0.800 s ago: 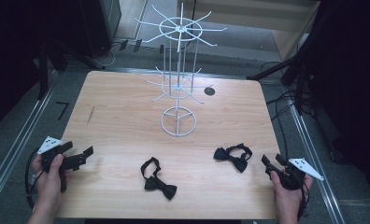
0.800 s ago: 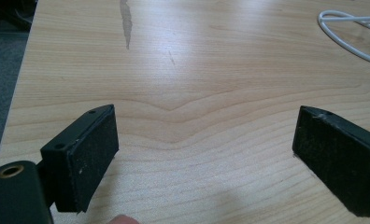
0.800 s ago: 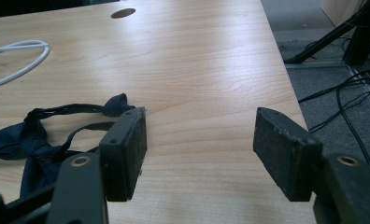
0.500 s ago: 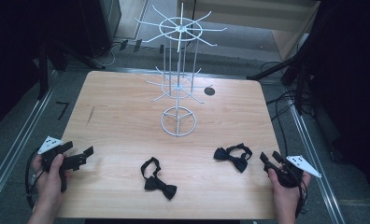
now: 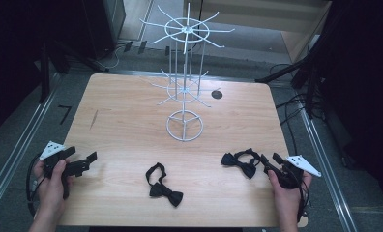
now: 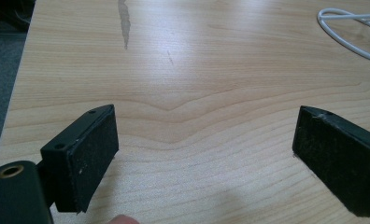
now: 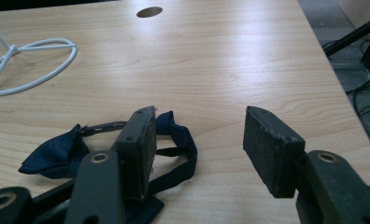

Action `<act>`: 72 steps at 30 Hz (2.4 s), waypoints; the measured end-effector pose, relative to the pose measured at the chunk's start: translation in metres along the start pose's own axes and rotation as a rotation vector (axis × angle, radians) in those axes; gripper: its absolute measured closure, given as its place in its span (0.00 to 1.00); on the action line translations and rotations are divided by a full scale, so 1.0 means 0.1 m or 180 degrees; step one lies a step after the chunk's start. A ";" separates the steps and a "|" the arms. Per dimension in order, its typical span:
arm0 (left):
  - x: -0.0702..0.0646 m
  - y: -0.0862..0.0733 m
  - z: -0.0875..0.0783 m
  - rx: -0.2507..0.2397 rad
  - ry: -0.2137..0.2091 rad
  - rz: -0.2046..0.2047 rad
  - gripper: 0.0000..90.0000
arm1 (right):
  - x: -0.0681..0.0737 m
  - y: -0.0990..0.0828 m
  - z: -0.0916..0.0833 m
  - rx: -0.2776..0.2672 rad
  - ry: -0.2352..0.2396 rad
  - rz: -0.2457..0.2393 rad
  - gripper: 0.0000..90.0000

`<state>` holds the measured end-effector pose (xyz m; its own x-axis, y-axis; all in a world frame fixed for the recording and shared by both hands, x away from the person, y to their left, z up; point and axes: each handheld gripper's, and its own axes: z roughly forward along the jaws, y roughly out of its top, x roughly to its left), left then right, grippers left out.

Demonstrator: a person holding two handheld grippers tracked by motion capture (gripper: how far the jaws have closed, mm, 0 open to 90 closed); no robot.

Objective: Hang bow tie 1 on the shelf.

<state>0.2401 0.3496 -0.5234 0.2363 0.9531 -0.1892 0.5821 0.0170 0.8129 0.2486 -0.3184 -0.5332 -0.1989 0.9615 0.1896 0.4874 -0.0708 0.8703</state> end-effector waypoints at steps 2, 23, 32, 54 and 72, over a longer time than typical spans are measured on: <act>0.00 0.00 0.00 0.0002 -0.0003 0.0000 0.09 | 0.01 0.00 0.01 0.0026 0.0000 0.0016 0.50; -0.01 0.00 0.01 0.0027 -0.0007 0.0032 0.09 | 0.11 0.09 0.25 0.0480 -0.0087 0.0109 0.48; -0.01 0.00 0.01 0.0034 -0.0006 0.0029 0.09 | 0.14 0.09 0.36 0.0657 -0.0184 0.0142 0.56; 0.00 0.00 0.01 0.0023 -0.0016 0.0012 0.09 | 0.12 0.04 0.33 0.0820 -0.0182 0.0026 1.00; 0.00 0.00 0.01 0.0029 -0.0014 0.0015 0.09 | 0.41 0.24 0.11 0.0265 0.0029 -0.0187 1.00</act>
<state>0.2407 0.3491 -0.5234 0.2427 0.9518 -0.1878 0.5880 0.0097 0.8088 0.2613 -0.2775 -0.5096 -0.2366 0.9609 0.1438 0.5435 0.0082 0.8394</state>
